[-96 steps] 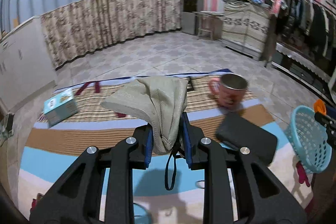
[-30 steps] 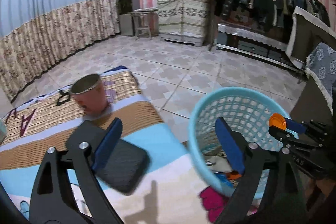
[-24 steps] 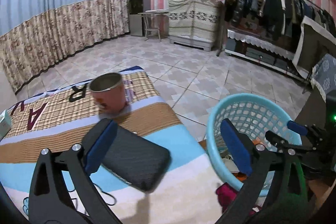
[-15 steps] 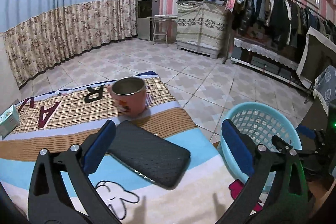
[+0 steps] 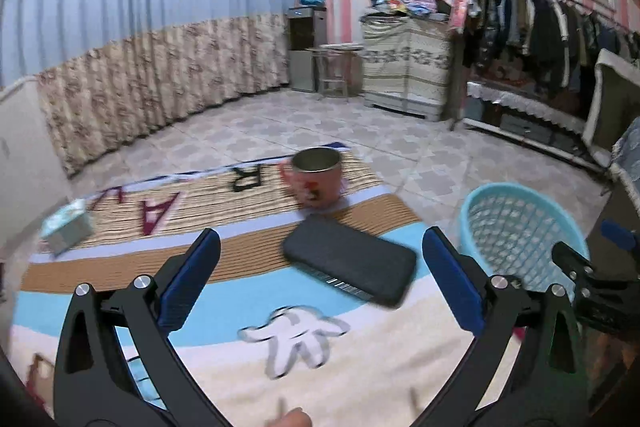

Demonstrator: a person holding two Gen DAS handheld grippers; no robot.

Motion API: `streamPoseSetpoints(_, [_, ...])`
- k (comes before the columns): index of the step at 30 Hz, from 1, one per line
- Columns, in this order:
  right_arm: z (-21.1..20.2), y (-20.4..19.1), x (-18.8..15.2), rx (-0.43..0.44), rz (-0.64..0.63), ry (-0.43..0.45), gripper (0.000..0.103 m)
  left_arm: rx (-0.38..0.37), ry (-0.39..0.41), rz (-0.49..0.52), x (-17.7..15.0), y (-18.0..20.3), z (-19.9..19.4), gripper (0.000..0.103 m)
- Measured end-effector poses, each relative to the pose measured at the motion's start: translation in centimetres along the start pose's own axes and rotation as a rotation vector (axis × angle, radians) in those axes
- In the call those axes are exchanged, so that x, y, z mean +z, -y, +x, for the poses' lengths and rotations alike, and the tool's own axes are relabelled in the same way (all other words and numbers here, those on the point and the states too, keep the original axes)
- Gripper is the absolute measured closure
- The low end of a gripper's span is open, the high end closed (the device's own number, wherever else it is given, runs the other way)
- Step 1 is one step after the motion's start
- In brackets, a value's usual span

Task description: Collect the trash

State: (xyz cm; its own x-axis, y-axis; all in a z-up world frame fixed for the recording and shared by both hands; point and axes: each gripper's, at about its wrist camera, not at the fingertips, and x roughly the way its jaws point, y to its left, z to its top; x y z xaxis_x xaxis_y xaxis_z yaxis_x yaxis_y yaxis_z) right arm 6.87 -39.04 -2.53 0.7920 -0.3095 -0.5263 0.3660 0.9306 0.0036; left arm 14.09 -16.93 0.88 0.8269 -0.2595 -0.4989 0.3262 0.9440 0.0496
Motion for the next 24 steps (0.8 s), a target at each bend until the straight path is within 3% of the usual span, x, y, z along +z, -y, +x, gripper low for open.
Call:
streamPoseSetpoints(9, [-5.9,-7.2,-2.4,0.117,-0.036,0.072,0.004,0.129,0.005,-0.040,-4.4,-4.9,-6.0,0.005])
streamPoseSetpoints(18, [-8.2,-10.9,-5.4,0.164,-0.017,0.025,0.004,0.156,-0.001,-0.099,-7.8,-8.4,-10.4,0.005])
streamPoseSetpoints(24, [-10.4,-12.0,-6.0,0.164,-0.043,0.033,0.005,0.154,0.014,-0.079,-8.7,-8.2,-12.4,0.005])
